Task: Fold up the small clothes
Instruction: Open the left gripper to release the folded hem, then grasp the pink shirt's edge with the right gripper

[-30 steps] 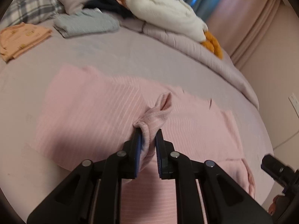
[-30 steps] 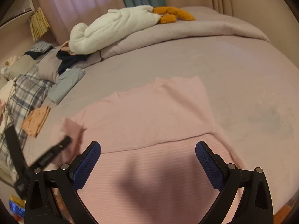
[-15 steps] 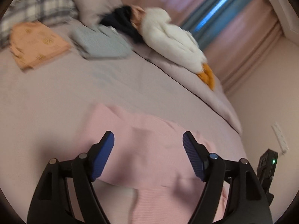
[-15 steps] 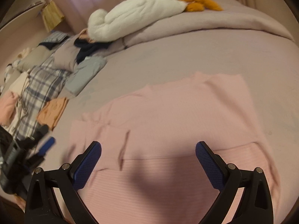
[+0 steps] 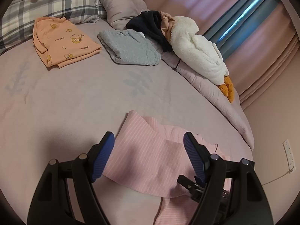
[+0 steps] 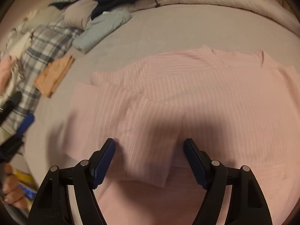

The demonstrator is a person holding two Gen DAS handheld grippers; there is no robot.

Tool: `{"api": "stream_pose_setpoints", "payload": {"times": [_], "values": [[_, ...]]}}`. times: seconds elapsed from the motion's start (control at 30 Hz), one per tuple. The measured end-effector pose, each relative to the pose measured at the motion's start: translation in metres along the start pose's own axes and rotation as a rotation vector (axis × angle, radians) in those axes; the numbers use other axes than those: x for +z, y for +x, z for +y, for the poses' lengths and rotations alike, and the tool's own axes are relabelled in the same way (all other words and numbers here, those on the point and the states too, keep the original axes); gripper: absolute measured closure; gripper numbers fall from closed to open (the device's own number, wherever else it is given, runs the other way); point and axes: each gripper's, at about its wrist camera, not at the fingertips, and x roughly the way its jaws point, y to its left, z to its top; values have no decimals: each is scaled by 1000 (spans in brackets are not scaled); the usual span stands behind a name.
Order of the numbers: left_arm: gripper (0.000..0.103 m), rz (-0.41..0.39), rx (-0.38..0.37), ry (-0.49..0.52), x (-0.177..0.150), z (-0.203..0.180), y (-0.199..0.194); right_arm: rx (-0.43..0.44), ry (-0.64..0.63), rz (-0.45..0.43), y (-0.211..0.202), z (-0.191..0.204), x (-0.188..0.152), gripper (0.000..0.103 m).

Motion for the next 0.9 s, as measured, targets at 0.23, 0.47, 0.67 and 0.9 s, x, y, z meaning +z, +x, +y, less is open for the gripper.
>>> {"api": "stream_pose_setpoints", "payload": {"times": [0.23, 0.47, 0.67, 0.9], "values": [[27, 10, -7, -38, 4, 6, 2, -64, -79, -65, -15, 7, 5, 86], [27, 3, -8, -36, 4, 5, -1, -30, -105, -146, -45, 12, 10, 91], [27, 0, -12, -44, 6, 7, -2, -14, -122, -216, -66, 21, 23, 92], [26, 1, -4, -54, 8, 11, -1, -30, -126, -292, -91, 24, 37, 92]]}}
